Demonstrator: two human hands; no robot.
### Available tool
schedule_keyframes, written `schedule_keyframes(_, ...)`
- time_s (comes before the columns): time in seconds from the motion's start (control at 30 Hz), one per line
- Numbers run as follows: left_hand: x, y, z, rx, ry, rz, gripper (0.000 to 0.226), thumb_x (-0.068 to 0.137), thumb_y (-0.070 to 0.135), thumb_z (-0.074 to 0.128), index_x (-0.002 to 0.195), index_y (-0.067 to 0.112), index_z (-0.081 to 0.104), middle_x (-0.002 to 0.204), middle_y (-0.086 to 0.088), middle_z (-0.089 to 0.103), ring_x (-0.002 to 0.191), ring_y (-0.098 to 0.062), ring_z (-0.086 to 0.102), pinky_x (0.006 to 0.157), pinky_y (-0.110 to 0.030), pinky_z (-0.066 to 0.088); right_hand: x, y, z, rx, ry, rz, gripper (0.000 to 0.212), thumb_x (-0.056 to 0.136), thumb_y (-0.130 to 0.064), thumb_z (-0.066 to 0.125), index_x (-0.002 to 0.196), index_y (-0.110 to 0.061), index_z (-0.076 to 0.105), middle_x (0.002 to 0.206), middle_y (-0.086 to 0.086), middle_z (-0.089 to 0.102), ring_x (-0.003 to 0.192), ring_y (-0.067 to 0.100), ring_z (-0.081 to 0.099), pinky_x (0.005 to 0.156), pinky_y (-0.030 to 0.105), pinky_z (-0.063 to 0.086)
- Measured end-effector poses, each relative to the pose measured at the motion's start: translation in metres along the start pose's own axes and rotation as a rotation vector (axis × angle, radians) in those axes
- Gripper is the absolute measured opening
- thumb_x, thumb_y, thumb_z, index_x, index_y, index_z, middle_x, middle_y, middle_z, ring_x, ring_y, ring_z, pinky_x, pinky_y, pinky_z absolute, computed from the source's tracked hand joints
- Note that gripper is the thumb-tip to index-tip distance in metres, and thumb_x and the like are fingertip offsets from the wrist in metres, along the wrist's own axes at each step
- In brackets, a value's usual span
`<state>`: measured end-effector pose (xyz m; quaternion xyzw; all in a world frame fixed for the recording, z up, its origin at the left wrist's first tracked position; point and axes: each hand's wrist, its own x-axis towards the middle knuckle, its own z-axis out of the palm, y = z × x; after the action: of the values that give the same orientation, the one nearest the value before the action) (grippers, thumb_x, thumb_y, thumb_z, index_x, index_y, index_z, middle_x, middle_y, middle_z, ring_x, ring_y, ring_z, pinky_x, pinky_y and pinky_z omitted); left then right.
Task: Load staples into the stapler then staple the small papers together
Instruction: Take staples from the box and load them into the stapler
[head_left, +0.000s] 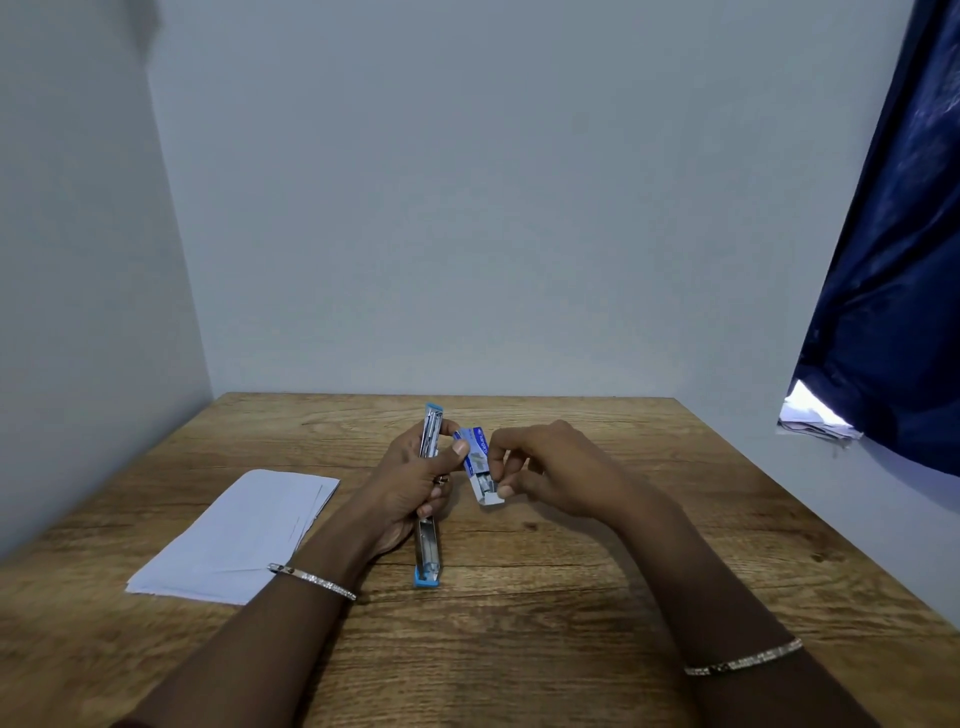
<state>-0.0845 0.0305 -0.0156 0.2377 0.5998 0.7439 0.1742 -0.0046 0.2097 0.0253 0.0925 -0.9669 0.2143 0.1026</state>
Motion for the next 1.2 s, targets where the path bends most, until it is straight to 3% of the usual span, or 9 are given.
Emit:
schedule_keyframes(0.27, 0.001, 0.001, 0.001, 0.014, 0.038, -0.027, 0.011, 0.100, 0.012, 0.059, 0.107, 0.010, 0.052, 0.040, 0.004, 0.050, 0.028, -0.005, 0.028, 0.029, -0.013, 0.024, -0.001, 0.001, -0.003, 0.015, 0.033, -0.022, 0.011, 0.080, -0.015, 0.076, 0.081, -0.020, 0.067, 0.088, -0.007, 0.072, 0.067, -0.002, 0.055, 0.069, 0.027, 0.044)
schedule_keyframes(0.43, 0.002, 0.001, 0.002, -0.044, 0.070, -0.033, 0.012, 0.099, 0.010, 0.058, 0.109, 0.007, 0.051, 0.041, 0.005, 0.049, 0.027, -0.005, 0.029, 0.029, -0.014, 0.024, 0.000, -0.003, 0.004, 0.016, 0.118, -0.012, 0.015, 0.080, -0.015, 0.075, 0.075, -0.023, 0.064, 0.088, -0.010, 0.066, 0.069, 0.012, 0.057, 0.069, 0.030, 0.048)
schedule_keyframes(0.63, 0.006, 0.001, -0.001, -0.154, 0.103, -0.061, 0.008, 0.099, 0.008, 0.058, 0.104, 0.007, 0.052, 0.055, -0.004, 0.061, 0.029, -0.005, 0.031, 0.029, -0.012, 0.024, -0.002, -0.003, -0.001, 0.163, 0.346, -0.027, 0.009, 0.080, -0.008, 0.070, 0.076, -0.016, 0.065, 0.080, -0.006, 0.073, 0.066, 0.008, 0.064, 0.060, 0.016, 0.046)
schedule_keyframes(0.77, 0.008, 0.000, -0.002, -0.220, 0.128, -0.076, 0.009, 0.098, 0.006, 0.059, 0.103, 0.008, 0.052, 0.055, -0.001, 0.061, 0.030, -0.005, 0.032, 0.028, -0.013, 0.023, -0.001, -0.003, -0.002, 0.426, 0.558, 0.021, 0.014, 0.077, 0.000, 0.070, 0.073, -0.007, 0.060, 0.068, 0.009, 0.072, 0.058, 0.023, 0.071, 0.046, 0.031, 0.057)
schedule_keyframes(0.9, 0.010, -0.001, -0.004, -0.274, 0.162, -0.084, 0.009, 0.097, 0.006, 0.060, 0.101, 0.008, 0.052, 0.065, -0.008, 0.047, 0.029, -0.005, 0.031, 0.027, -0.013, 0.023, -0.001, -0.002, 0.002, 0.434, 0.487, 0.039, 0.019, 0.077, 0.005, 0.063, 0.081, -0.013, 0.057, 0.059, 0.015, 0.067, 0.046, 0.027, 0.068, 0.046, 0.035, 0.056)
schedule_keyframes(1.07, 0.013, -0.002, -0.005, -0.357, 0.207, -0.070, 0.009, 0.099, 0.005, 0.058, 0.095, 0.010, 0.051, 0.064, -0.008, 0.041, 0.028, -0.005, 0.030, 0.027, -0.012, 0.022, 0.002, -0.002, 0.009, 0.312, 0.427, 0.027, 0.029, 0.081, 0.001, 0.056, 0.075, -0.022, 0.071, 0.061, 0.021, 0.067, 0.049, 0.022, 0.070, 0.048, 0.018, 0.052)
schedule_keyframes(1.17, 0.015, -0.002, -0.006, -0.405, 0.230, -0.064, 0.009, 0.099, 0.004, 0.056, 0.095, 0.010, 0.050, 0.070, -0.010, 0.046, 0.028, -0.004, 0.031, 0.026, -0.013, 0.023, 0.003, -0.004, 0.012, 0.237, 0.408, 0.003, 0.021, 0.078, -0.003, 0.065, 0.083, -0.019, 0.077, 0.066, 0.008, 0.072, 0.055, 0.015, 0.070, 0.057, 0.023, 0.057)
schedule_keyframes(1.2, 0.015, -0.002, -0.006, -0.418, 0.230, -0.063, 0.010, 0.099, 0.004, 0.056, 0.094, 0.010, 0.050, 0.071, -0.010, 0.046, 0.028, -0.004, 0.031, 0.026, -0.013, 0.023, 0.003, -0.005, 0.013, 0.196, 0.410, -0.010, 0.019, 0.076, -0.005, 0.070, 0.087, -0.018, 0.079, 0.072, 0.002, 0.073, 0.059, 0.011, 0.068, 0.060, 0.020, 0.055)
